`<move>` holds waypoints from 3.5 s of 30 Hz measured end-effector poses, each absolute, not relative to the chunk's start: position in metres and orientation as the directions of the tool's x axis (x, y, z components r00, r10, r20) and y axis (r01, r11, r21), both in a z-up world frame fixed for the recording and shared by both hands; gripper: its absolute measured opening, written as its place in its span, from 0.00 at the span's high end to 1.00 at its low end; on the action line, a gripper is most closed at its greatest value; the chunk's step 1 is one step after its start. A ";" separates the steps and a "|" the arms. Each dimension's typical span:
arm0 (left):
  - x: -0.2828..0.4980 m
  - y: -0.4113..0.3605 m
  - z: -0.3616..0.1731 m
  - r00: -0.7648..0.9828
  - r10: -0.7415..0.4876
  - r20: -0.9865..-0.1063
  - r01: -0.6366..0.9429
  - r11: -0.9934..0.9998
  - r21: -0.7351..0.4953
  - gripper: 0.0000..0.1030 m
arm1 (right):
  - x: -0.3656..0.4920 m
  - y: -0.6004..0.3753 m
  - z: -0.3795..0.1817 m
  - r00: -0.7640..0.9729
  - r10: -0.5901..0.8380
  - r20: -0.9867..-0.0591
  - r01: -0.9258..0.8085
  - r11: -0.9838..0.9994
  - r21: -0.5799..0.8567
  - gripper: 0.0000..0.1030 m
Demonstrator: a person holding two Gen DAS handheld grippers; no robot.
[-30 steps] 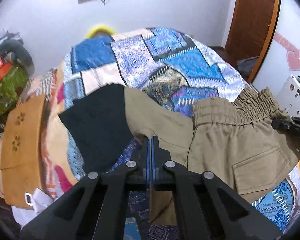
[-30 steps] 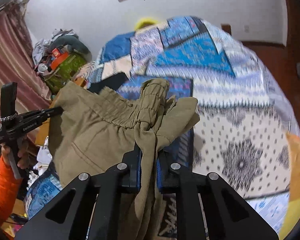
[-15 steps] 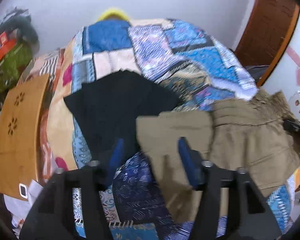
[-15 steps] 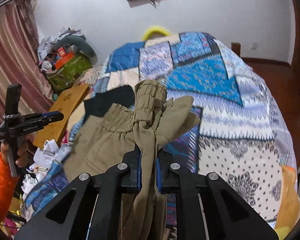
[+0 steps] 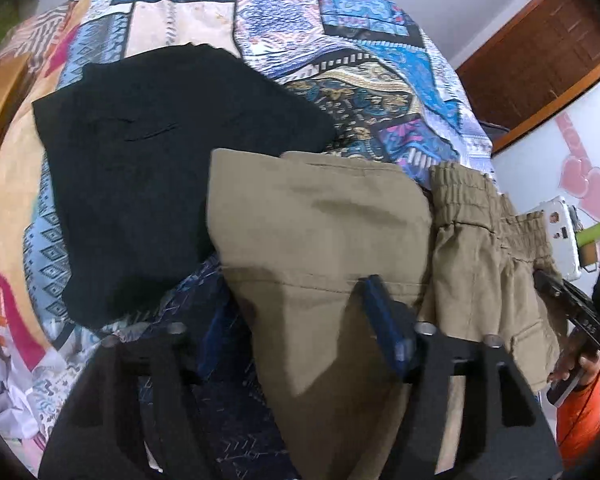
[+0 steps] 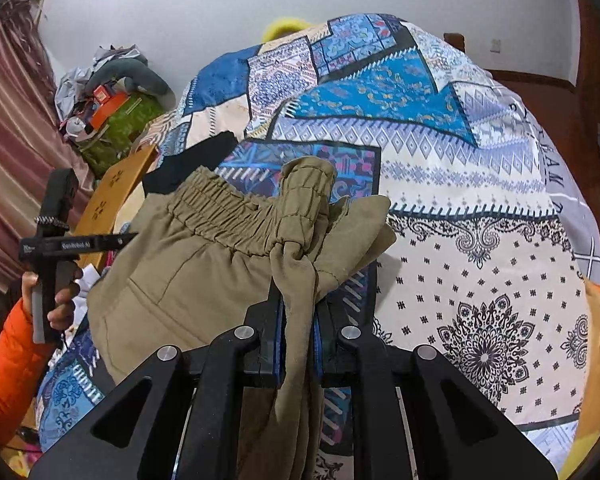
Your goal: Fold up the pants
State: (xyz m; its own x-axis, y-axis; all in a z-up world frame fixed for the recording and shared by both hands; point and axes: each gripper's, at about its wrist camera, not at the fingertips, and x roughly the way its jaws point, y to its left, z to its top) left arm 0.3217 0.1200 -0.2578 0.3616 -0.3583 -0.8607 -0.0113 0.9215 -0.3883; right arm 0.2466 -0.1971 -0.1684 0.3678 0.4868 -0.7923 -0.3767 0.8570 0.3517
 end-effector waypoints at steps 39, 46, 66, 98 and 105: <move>0.339 0.257 -0.145 0.630 0.103 -0.769 -0.274 0.957 -0.096 0.92 | 0.361 -0.005 -0.109 0.381 0.637 -0.670 -0.651 0.700 0.296 0.91; 0.372 0.281 -0.204 0.544 0.084 -0.835 -0.303 0.947 -0.102 0.92 | 0.389 0.029 -0.151 0.346 0.589 -0.731 -0.661 0.705 0.256 0.91; 0.359 0.276 -0.269 0.410 0.157 -0.898 -0.292 0.956 0.034 0.76 | 0.377 0.001 -0.181 0.393 0.399 -0.828 -0.656 0.753 0.051 0.58; 0.043 0.108 0.045 0.962 0.176 -0.210 -0.183 0.983 -0.016 0.15 | 0.083 -0.077 0.071 0.687 0.716 -0.126 -0.710 0.698 0.090 0.32; 0.029 0.103 0.039 0.966 0.182 -0.184 -0.187 0.982 -0.013 0.00 | 0.075 -0.083 0.070 0.734 0.665 -0.138 -0.660 0.746 0.083 0.06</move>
